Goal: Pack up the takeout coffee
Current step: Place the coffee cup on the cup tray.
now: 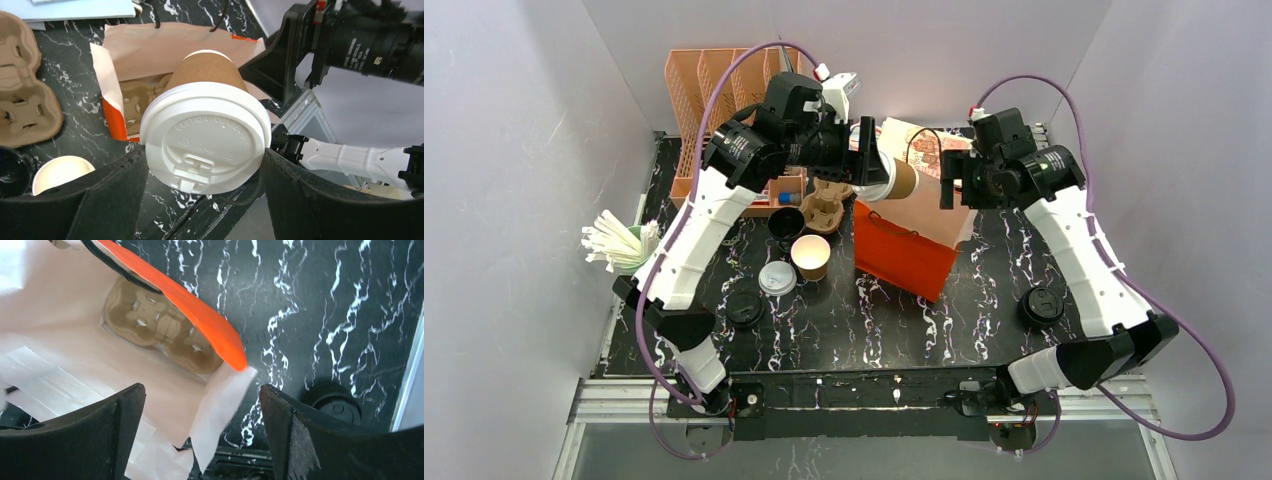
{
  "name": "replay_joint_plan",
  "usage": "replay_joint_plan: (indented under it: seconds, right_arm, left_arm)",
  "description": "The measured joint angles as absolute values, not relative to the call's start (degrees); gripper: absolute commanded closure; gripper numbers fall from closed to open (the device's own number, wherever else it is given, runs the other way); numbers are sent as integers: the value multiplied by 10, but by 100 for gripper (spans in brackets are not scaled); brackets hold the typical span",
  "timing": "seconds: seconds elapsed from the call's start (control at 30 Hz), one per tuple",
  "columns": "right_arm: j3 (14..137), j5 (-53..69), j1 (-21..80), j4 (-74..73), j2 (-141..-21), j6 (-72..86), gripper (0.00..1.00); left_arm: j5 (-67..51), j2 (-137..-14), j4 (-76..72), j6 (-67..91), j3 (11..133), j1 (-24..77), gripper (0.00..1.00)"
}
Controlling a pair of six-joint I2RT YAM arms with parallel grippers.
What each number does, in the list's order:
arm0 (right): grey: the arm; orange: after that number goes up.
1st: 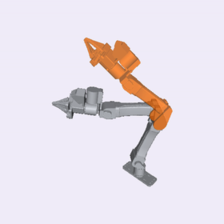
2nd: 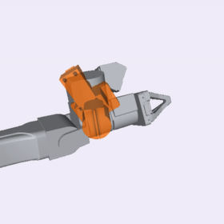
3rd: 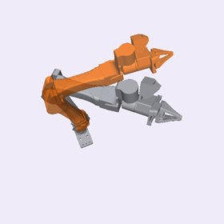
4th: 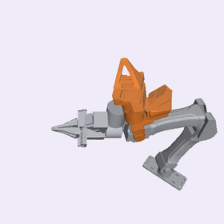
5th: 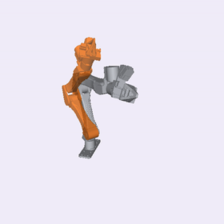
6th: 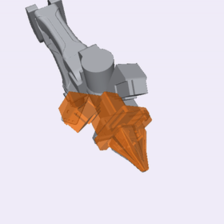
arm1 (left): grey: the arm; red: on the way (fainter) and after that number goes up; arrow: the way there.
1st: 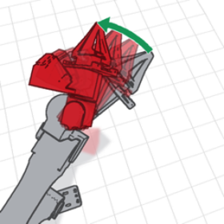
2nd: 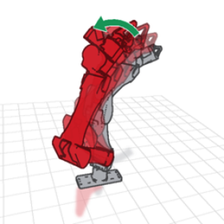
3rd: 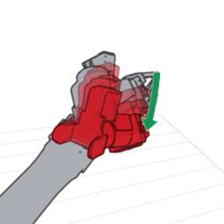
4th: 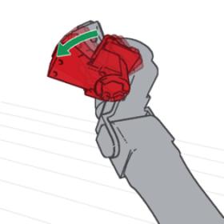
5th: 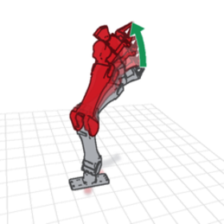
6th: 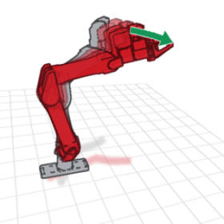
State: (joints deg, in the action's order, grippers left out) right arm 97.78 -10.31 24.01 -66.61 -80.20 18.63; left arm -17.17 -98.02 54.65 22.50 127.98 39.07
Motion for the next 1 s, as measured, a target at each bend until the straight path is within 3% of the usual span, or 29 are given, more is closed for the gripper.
replay_joint_plan:
  seconds: [0.17, 0.3, 0.57, 0.7, 0.9, 1.0]
  right_arm:
    - [995, -72, 240, -611, -839, 131, 22]
    - [996, -69, 240, -571, -872, 106, 26]
    - [990, -73, 240, -498, -900, 53, 19]
    - [990, -80, 240, -487, -901, 26, 2]
    - [965, -70, 240, -453, -894, -30, 2]
    - [967, -41, 240, -444, -901, -45, 15]
  left_arm:
    - [-162, -983, 580, 220, 1280, 391, 45]
    - [-152, -995, 609, 215, 1299, 391, 45]
    - [-143, -1003, 632, 214, 1302, 391, 45]
    - [-140, -1003, 636, 213, 1302, 391, 45]
    - [-138, -1003, 639, 212, 1301, 391, 45]
    - [-137, -1003, 640, 212, 1300, 391, 45]
